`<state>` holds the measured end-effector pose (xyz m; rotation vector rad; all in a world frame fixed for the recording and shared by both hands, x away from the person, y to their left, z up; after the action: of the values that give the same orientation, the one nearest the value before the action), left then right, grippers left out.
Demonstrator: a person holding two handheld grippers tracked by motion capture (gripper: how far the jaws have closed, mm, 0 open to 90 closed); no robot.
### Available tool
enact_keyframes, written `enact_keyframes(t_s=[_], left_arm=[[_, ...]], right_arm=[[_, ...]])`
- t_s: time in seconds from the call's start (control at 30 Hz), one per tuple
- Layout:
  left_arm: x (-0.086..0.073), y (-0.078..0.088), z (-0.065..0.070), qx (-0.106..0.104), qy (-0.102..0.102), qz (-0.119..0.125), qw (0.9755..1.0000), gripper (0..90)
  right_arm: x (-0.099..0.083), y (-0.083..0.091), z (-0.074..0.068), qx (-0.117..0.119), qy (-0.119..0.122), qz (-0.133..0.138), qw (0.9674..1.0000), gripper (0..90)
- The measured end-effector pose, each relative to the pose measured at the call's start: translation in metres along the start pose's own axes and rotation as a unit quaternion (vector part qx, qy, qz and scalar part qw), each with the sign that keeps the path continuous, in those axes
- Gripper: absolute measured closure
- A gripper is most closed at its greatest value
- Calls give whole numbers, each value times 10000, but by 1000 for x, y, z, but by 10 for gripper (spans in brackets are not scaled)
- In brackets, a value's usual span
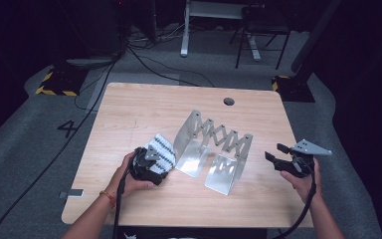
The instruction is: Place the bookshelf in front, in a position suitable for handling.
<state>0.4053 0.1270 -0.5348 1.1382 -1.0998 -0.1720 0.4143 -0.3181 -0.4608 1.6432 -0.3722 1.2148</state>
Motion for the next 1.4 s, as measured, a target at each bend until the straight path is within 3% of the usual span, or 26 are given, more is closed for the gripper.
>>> enact_keyframes(t_s=[0.03,0.2,0.3,0.5,0.83,1.03,1.27,1.4], left_arm=[[0,1,-1,29,55,12,10000,186],[0,3,-7,212,275,237,9991,419],[-1,4,-11,260,257,293,9989,527],[-2,7,-15,335,252,191,9989,664],[-4,8,-19,91,377,324,9987,694],[-3,9,-16,207,152,169,9995,704],[-4,9,-18,105,252,220,9994,705],[-4,10,-18,132,141,183,9996,756]], right_arm=[[-11,-11,1,-120,107,-250,9996,368],[-28,-28,0,-24,64,-479,9988,368],[-30,-33,2,36,-117,-472,9988,369],[-34,-41,4,59,-141,-537,9984,371],[-42,-48,3,152,-177,-649,9976,384],[-44,-50,4,208,-296,-729,9967,381],[-46,-49,6,230,-400,-713,9964,381],[-50,-52,4,252,-375,-877,9951,381]])
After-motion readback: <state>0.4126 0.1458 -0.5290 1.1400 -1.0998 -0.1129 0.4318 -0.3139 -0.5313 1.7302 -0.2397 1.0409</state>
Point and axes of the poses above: each handheld gripper's, and its own axes: y roughly backward along the jaws, x roughly out of its top, z roughly to its right, the point moved 5 cm from there along -y, roughly forward along the jaws, and after that the axes turned 2 degrees about -z, right-handed, at the moved point
